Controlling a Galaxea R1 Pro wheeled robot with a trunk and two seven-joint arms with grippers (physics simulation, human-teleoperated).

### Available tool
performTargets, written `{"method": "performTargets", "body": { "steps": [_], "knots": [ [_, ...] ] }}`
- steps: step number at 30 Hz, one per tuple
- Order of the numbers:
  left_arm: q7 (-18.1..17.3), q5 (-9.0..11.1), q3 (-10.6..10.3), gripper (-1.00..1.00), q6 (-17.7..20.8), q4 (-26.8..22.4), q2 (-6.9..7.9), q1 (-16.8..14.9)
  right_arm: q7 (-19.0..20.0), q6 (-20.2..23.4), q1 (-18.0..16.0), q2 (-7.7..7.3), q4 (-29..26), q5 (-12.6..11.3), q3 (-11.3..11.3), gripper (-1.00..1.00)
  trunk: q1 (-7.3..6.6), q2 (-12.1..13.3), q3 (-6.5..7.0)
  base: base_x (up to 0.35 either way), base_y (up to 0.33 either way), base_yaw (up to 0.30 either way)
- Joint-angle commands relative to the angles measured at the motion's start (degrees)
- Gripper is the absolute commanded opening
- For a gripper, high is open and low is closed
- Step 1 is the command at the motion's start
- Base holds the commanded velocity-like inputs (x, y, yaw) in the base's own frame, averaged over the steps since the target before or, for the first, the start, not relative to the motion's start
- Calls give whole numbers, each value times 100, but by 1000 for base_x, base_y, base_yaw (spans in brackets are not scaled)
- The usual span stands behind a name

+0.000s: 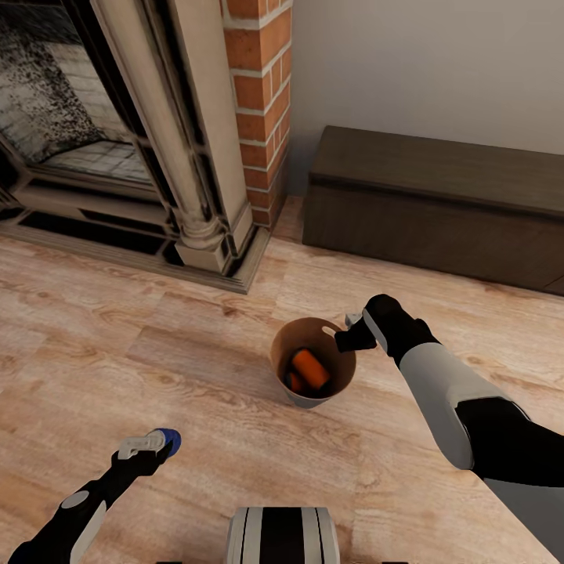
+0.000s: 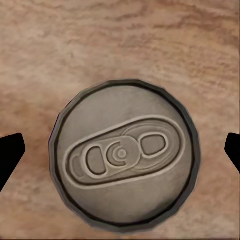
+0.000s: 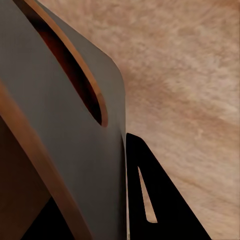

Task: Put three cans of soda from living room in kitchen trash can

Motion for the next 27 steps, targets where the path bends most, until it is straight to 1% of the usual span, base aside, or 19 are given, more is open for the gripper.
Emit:
{"method": "performTargets", "body": {
  "steps": [1,14,15,27],
  "knots": [
    [1,-2,-2,100,0,1,-1,0,23,21,0,1,0,-183,-17,-100,-1,-1,0,0,0,0],
    [-12,-7,-3,100,13,8,5,-2,6,21,4,6,0,-183,-11,-100,-1,-1,0,0,0,0],
    [-14,-7,-4,-100,14,8,5,-2,6,21,4,7,0,-183,-11,-100,-1,-1,0,0,0,0],
    [-20,-17,-7,-100,23,11,7,2,6,21,13,10,0,-183,-8,-100,-1,-1,0,0,0,0]
  ]
}}
